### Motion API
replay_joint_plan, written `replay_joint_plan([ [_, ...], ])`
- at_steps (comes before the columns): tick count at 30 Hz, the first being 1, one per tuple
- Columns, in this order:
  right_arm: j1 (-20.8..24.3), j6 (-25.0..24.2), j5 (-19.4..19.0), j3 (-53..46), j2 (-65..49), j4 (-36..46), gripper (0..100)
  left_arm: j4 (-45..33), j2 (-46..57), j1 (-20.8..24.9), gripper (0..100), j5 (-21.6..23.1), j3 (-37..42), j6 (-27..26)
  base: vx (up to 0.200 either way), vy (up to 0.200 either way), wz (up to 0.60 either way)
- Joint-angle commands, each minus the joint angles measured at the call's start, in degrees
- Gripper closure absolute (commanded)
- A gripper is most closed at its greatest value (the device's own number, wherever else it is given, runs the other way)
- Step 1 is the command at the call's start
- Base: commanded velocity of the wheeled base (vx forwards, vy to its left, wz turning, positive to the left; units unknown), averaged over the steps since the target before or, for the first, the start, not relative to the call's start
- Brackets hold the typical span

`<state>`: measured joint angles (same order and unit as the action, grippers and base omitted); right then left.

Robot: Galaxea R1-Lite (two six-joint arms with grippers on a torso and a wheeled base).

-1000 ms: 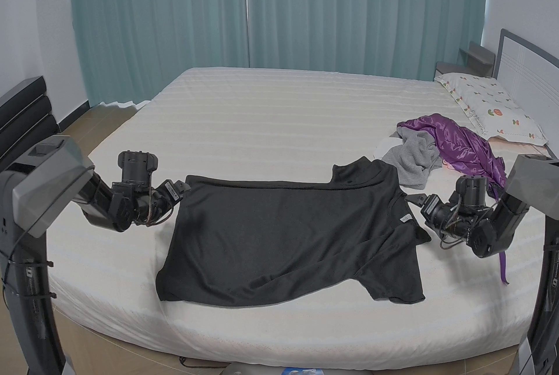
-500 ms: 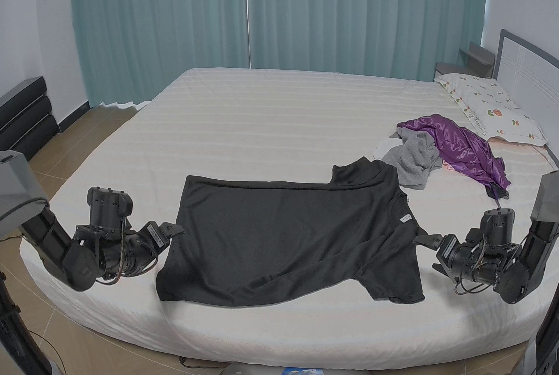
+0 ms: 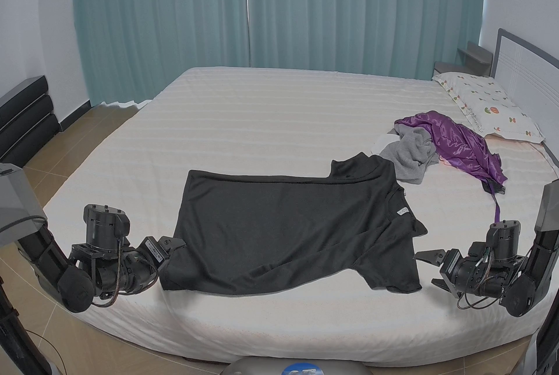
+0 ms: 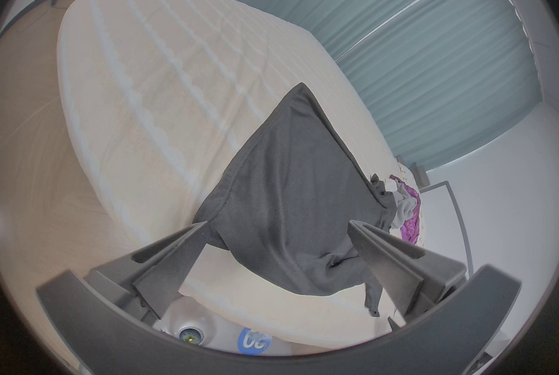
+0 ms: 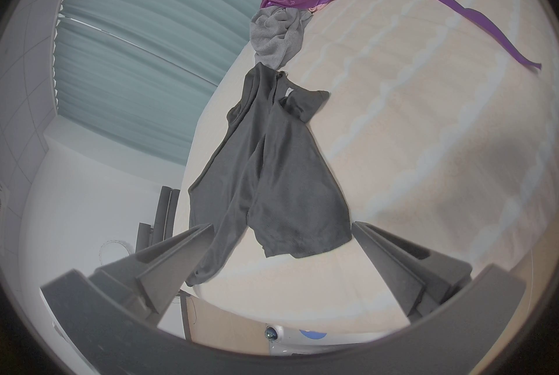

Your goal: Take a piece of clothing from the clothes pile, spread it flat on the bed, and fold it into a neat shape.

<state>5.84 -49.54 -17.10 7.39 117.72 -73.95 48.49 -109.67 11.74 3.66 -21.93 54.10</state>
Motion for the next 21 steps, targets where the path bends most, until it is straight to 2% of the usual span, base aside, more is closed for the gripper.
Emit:
replay_joint_plan([
  [1,0.1,0.0,0.0,-0.1,0.5,-0.1,0,2.0,-2.3,0.4,0,0.0,0.1,1.4,0.000,0.000,0.00],
  [4,0.3,-0.1,0.1,-0.1,0.4,0.0,0,3.3,-3.0,1.6,0,-0.1,0.2,2.1,0.000,0.000,0.00],
  [13,0.3,-0.1,0.1,-0.1,0.6,0.0,0,3.4,-3.0,2.4,0,-0.4,0.2,3.0,0.000,-0.200,0.00],
  [18,0.3,-0.1,0.1,-0.2,0.5,0.0,0,3.5,-2.4,2.4,0,-1.6,2.3,1.8,0.000,0.000,0.00],
  [21,0.3,-0.1,0.1,-0.2,0.4,0.0,0,2.9,-1.3,1.7,0,-3.0,3.1,-1.0,0.000,0.000,0.00],
])
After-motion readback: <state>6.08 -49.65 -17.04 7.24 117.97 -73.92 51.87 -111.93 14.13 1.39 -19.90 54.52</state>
